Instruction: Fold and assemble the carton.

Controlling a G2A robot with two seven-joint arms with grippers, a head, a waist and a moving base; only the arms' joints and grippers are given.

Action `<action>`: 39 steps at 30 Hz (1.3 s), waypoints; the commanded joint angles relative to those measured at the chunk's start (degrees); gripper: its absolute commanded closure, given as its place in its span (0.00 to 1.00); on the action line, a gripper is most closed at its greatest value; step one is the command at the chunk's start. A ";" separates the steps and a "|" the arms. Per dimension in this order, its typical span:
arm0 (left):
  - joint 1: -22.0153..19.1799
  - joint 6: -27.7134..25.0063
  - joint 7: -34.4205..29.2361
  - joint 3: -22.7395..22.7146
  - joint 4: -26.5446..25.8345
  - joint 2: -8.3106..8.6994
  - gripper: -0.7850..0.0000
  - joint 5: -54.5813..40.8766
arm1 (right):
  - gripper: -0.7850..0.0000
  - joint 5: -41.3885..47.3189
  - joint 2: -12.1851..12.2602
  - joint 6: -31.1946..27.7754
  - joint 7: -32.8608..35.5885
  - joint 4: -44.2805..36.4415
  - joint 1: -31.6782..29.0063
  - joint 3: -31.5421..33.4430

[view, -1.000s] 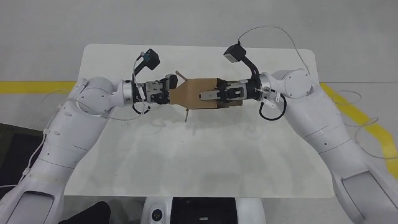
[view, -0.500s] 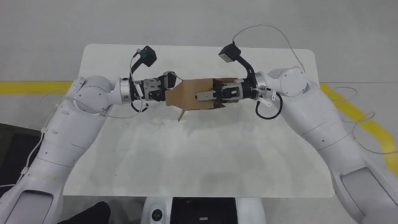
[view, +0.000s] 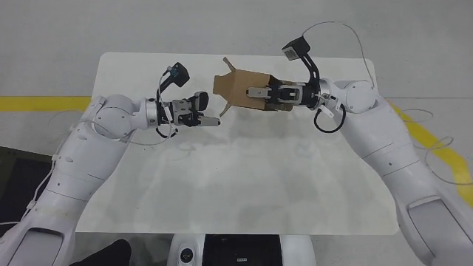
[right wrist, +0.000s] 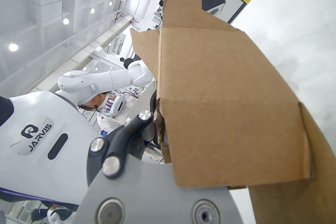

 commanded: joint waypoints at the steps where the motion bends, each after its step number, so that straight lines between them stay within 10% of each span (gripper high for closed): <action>1: 0.25 -0.29 -0.43 0.19 -0.62 0.05 0.00 -0.42 | 1.00 -0.80 -0.25 -0.19 -0.91 0.75 0.18 -0.03; 39: 1.36 0.19 -0.80 -0.79 -3.75 1.02 0.00 -1.42 | 1.00 -10.10 -2.45 2.96 -4.06 0.02 0.39 0.59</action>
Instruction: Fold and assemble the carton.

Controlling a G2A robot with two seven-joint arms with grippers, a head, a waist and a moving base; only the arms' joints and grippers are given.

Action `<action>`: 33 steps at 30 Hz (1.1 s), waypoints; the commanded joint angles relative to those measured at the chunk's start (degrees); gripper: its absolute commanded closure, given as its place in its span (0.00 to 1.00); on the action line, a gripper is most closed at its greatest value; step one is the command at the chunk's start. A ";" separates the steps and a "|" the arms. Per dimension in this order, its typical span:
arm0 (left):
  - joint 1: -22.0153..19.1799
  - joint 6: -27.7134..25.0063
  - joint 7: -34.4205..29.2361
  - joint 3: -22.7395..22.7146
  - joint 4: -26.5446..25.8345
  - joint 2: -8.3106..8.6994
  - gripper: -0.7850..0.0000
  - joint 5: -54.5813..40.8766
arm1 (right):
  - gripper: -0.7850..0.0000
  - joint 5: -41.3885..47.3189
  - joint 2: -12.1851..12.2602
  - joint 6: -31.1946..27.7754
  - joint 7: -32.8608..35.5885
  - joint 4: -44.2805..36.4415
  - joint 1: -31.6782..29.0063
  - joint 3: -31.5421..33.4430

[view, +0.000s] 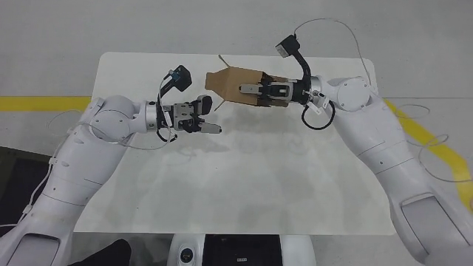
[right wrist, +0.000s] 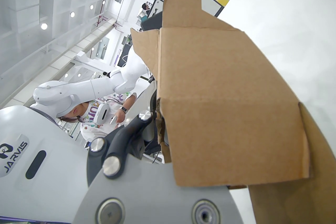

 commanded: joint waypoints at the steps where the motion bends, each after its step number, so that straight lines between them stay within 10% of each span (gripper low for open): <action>1: -0.25 0.67 0.97 0.09 0.37 -0.09 0.00 0.63 | 1.00 -0.09 -0.14 0.26 0.54 -0.39 -0.20 -0.28; 33: -1.33 0.63 4.30 -1.48 1.69 0.16 0.00 1.60 | 1.00 1.80 -1.49 1.70 8.04 -1.57 -1.34 -0.43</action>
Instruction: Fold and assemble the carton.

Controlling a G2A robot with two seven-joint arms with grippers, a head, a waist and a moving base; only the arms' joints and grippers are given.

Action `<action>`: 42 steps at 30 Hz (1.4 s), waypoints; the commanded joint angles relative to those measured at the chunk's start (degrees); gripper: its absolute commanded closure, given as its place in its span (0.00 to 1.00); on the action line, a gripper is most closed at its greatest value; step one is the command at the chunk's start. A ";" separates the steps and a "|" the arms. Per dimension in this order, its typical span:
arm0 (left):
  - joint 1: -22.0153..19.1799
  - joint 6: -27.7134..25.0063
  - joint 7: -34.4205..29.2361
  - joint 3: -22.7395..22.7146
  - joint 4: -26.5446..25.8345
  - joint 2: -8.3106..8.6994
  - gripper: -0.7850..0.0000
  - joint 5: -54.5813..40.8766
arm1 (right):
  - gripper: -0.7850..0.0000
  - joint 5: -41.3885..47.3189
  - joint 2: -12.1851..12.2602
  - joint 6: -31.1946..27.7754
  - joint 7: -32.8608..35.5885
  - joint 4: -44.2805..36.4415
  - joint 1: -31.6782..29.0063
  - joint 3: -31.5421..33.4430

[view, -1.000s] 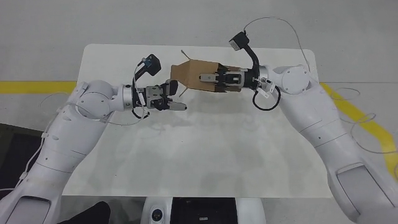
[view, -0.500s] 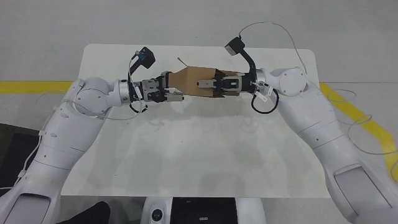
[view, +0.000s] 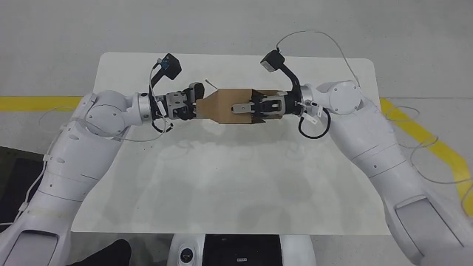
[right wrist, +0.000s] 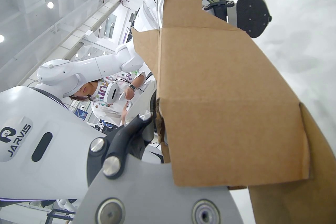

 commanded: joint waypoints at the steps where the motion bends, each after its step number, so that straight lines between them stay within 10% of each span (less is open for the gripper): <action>1: 0.01 -0.24 -0.35 0.09 -0.31 0.02 0.00 -0.31 | 1.00 0.08 -0.15 0.06 0.01 -0.03 -0.02 -0.12; 42: -3.40 0.08 2.24 -0.22 5.47 0.02 0.00 0.69 | 1.00 3.95 0.61 4.81 5.71 1.48 -2.99 3.15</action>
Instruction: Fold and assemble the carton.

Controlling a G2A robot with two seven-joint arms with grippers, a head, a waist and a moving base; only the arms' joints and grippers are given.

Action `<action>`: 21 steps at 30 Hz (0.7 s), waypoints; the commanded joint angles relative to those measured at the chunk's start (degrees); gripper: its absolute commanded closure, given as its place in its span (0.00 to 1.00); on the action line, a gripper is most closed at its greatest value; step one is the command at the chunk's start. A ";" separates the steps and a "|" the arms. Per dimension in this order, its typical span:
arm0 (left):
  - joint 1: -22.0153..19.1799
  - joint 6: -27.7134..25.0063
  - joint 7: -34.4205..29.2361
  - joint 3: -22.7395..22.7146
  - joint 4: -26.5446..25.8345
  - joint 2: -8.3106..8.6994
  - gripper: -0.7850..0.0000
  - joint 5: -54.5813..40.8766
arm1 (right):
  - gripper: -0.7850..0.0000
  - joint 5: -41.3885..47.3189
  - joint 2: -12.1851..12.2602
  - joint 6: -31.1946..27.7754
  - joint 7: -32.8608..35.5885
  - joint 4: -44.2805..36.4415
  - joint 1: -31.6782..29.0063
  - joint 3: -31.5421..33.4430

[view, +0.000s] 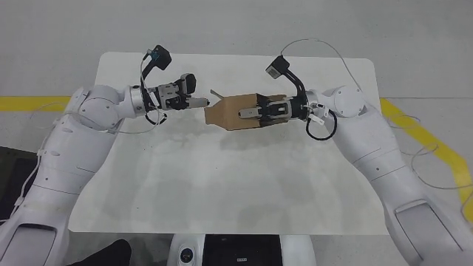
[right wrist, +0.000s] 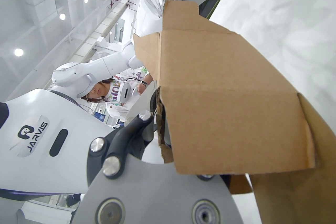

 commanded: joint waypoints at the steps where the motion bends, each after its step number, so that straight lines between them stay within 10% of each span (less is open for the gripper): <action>1: -0.47 0.10 0.65 0.20 0.55 -0.13 0.00 0.28 | 1.00 0.18 0.25 0.43 0.43 -0.36 -0.49 0.31; 21: -4.27 -1.36 0.56 6.89 1.72 -2.36 0.00 1.07 | 1.00 0.27 2.18 1.54 1.54 -2.45 -2.72 2.28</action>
